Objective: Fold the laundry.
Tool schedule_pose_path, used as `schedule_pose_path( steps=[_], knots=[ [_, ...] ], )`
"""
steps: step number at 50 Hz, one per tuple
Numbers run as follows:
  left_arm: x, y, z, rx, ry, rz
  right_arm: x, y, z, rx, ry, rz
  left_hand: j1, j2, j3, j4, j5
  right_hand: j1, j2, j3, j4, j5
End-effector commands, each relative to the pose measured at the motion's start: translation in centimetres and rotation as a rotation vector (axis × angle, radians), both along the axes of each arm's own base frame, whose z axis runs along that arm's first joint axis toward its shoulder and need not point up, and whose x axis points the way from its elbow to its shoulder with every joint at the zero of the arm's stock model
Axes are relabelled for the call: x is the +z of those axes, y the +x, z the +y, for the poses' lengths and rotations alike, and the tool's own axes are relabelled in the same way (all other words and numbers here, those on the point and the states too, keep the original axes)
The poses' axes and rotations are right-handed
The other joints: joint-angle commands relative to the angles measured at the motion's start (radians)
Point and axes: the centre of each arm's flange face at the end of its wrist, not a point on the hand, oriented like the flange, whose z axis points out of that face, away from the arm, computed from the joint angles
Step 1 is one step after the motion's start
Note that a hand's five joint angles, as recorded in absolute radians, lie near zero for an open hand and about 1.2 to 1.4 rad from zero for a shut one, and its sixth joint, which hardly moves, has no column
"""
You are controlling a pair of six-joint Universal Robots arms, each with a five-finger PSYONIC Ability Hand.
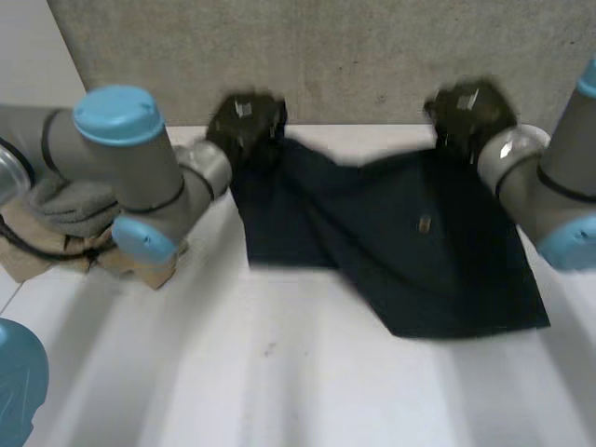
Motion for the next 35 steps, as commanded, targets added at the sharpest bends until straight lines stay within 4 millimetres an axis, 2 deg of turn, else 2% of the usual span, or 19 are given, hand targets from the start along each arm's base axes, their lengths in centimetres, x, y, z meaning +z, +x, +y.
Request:
schedule_pose_path(
  steps=[1,2,4,8,11,12,15,16,17,19,20,21,23,26,28,29,32,34,35],
  knots=[
    [12.3,0.1,-0.6,0.092,-0.444,0.314,11.1,0.4,-2.1,-0.111,-0.574,-0.276,0.226,0.201,0.206,0.199,0.245,0.272,0.219,0.206,0.198,0.211],
    [13.6,0.4,-0.3,0.105,-0.476,0.344,13.0,0.5,-1.4,-0.104,-0.663,-0.324,0.226,0.201,0.206,0.199,0.245,0.272,0.219,0.206,0.198,0.211],
    [16.5,1.3,0.6,0.121,-0.544,0.396,14.1,0.7,-0.7,-0.089,-0.712,-0.348,0.226,0.201,0.206,0.199,0.245,0.272,0.219,0.206,0.198,0.211],
    [17.2,1.4,1.4,0.109,-0.539,0.408,13.8,1.0,-0.1,-0.073,-0.699,-0.345,0.226,0.201,0.206,0.199,0.245,0.272,0.219,0.206,0.198,0.211],
    [15.2,1.1,1.4,0.104,-0.475,0.369,11.2,1.3,-0.2,-0.059,-0.623,-0.307,0.226,0.201,0.206,0.199,0.245,0.272,0.219,0.206,0.198,0.211],
    [13.7,1.0,1.5,0.105,-0.420,0.335,10.4,1.4,-0.2,-0.054,-0.598,-0.294,0.226,0.201,0.206,0.199,0.245,0.272,0.219,0.206,0.198,0.211],
    [12.1,1.5,2.2,0.105,-0.347,0.286,6.3,1.6,0.0,-0.028,-0.478,-0.227,0.226,0.201,0.206,0.199,0.245,0.272,0.219,0.206,0.198,0.211],
    [10.6,1.8,2.7,0.106,-0.292,0.245,5.3,1.6,0.1,-0.021,-0.443,-0.209,0.226,0.201,0.206,0.199,0.245,0.272,0.219,0.206,0.198,0.211],
    [9.7,2.0,3.1,0.107,-0.263,0.222,3.0,1.5,0.5,-0.007,-0.360,-0.169,0.226,0.201,0.206,0.199,0.245,0.272,0.219,0.206,0.198,0.211],
    [7.8,2.3,3.9,0.101,-0.203,0.179,0.6,1.4,1.0,0.007,-0.268,-0.128,0.226,0.201,0.206,0.199,0.245,0.272,0.219,0.206,0.198,0.211],
    [5.9,2.6,4.6,0.096,-0.144,0.135,-0.5,1.3,1.3,0.014,-0.220,-0.107,0.226,0.201,0.206,0.199,0.245,0.272,0.219,0.206,0.198,0.211],
    [4.9,2.7,5.0,0.090,-0.115,0.112,-2.6,1.0,2.1,0.022,-0.126,-0.068,0.226,0.201,0.206,0.199,0.245,0.272,0.219,0.206,0.198,0.211],
    [2.1,3.2,6.3,0.082,-0.033,0.040,-4.5,0.8,2.9,0.035,-0.035,-0.032,0.226,0.201,0.206,0.199,0.245,0.272,0.219,0.206,0.198,0.211],
    [0.0,3.7,7.7,0.072,0.024,-0.039,-7.5,0.2,4.3,0.044,0.124,0.026,0.226,0.201,0.206,0.199,0.245,0.232,0.180,0.166,0.159,0.172],
    [-1.6,4.2,8.9,0.064,0.057,-0.122,-8.6,-0.1,5.0,0.046,0.185,0.046,0.226,0.201,0.206,0.199,0.245,-0.227,-0.279,-0.293,-0.300,-0.287],
    [-1.9,4.4,9.2,0.063,0.059,-0.148,-9.2,-0.3,5.4,0.041,0.230,0.061,0.226,0.201,0.206,0.199,0.245,-0.720,-0.773,-0.786,-0.794,-0.781],
    [-2.3,4.7,10.2,0.063,0.044,-0.226,-9.8,-0.4,5.7,0.035,0.275,0.061,0.226,0.201,0.206,0.199,0.245,-0.840,-0.892,-0.906,-0.913,-0.900],
    [-1.6,4.6,10.7,0.057,0.022,-0.233,-10.1,-0.4,5.7,0.034,0.299,0.033,0.226,0.201,0.206,0.199,0.245,-0.893,-0.945,-0.959,-0.966,-0.953],
    [-0.8,4.5,11.2,0.050,0.012,-0.227,-10.5,-0.3,5.8,0.025,0.364,-0.071,0.226,0.201,0.206,0.199,0.245,-0.950,-1.002,-1.016,-1.023,-1.010]
  ],
)
